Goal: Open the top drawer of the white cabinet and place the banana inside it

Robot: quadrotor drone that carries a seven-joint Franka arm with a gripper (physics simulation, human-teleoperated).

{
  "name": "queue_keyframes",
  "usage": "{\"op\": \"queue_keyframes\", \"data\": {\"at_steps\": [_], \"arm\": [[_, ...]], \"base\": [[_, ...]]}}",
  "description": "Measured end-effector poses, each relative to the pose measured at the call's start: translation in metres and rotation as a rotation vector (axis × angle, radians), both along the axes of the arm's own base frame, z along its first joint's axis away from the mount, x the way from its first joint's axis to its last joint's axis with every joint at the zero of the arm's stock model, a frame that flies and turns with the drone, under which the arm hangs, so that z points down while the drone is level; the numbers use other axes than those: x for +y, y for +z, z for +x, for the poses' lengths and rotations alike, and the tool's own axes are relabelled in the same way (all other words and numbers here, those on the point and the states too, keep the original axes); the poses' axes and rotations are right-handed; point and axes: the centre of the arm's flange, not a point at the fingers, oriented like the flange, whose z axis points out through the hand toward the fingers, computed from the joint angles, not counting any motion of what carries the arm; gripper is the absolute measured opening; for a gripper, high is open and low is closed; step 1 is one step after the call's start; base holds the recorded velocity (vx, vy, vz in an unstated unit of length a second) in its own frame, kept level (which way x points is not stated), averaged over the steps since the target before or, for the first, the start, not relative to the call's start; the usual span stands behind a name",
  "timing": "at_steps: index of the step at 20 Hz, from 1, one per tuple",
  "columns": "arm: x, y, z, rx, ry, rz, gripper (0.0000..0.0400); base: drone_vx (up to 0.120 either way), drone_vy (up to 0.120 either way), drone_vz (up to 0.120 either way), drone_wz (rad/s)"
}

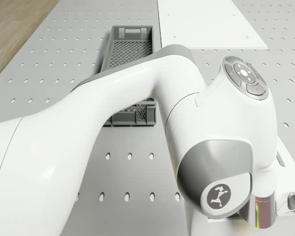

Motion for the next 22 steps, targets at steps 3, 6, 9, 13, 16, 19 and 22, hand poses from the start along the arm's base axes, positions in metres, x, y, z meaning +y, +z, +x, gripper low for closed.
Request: {"op": "queue_keyframes", "data": {"at_steps": [3,6,9,13,16,19,22], "arm": [[0.0,0.0,0.0,0.0,0.0,0.0,0.0193],[0.0,0.0,0.0,0.0,0.0,0.0,0.0193],[0.0,0.0,0.0,0.0,0.0,0.0,0.0193],[0.0,0.0,0.0,0.0,0.0,0.0,0.0193],[0.0,0.0,0.0,0.0,0.0,0.0,0.0193],[0.0,0.0,0.0,0.0,0.0,0.0,0.0193],[0.0,0.0,0.0,0.0,0.0,0.0,0.0193]], "base": [[-0.12,0.0,0.12,0.0],[-0.12,0.0,0.12,0.0],[-0.12,0.0,0.12,0.0],[-0.12,0.0,0.12,0.0],[-0.12,0.0,0.12,0.0],[-0.12,0.0,0.12,0.0],[-0.12,0.0,0.12,0.0]]}}
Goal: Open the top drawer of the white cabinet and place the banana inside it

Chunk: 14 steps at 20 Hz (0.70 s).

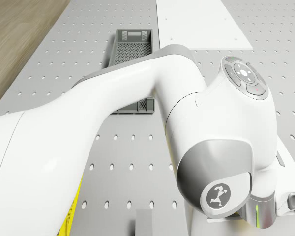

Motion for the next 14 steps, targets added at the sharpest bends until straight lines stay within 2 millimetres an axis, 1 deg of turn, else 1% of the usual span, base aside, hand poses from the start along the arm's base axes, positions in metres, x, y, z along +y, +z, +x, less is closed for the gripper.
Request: {"op": "queue_keyframes", "data": {"at_steps": [14], "arm": [[0.0,0.0,0.0,0.0,0.0,0.0,0.0193]], "base": [[-0.12,0.0,0.12,0.0]]}}
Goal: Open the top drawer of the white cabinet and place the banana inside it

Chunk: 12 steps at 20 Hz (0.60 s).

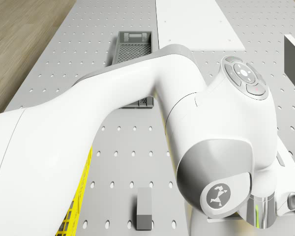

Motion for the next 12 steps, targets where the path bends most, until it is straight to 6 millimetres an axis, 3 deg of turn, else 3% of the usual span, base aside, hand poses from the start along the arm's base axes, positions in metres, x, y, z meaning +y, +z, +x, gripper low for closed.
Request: {"op": "queue_keyframes", "data": {"at_steps": [12], "arm": [[0.0,0.0,0.0,0.0,0.0,0.0,0.0193]], "base": [[-0.12,0.0,0.12,0.0]]}}
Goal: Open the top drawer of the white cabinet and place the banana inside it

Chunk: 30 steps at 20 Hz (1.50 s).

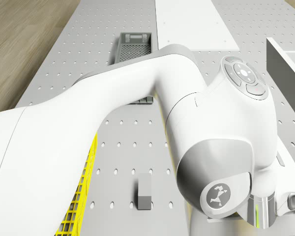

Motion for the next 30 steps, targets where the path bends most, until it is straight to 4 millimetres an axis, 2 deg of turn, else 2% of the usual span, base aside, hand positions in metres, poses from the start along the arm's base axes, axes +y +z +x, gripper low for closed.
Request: {"op": "queue_keyframes", "data": {"at_steps": [17,20,30], "arm": [[0.0,0.0,0.0,0.0,0.0,0.0,0.0193],[0.0,0.0,0.0,0.0,0.0,0.0,0.0193],[0.0,0.0,0.0,0.0,0.0,0.0,0.0193]], "base": [[-0.12,0.0,0.12,0.0],[-0.12,0.0,0.013,0.0],[-0.12,-0.12,0.0,0.0]]}}
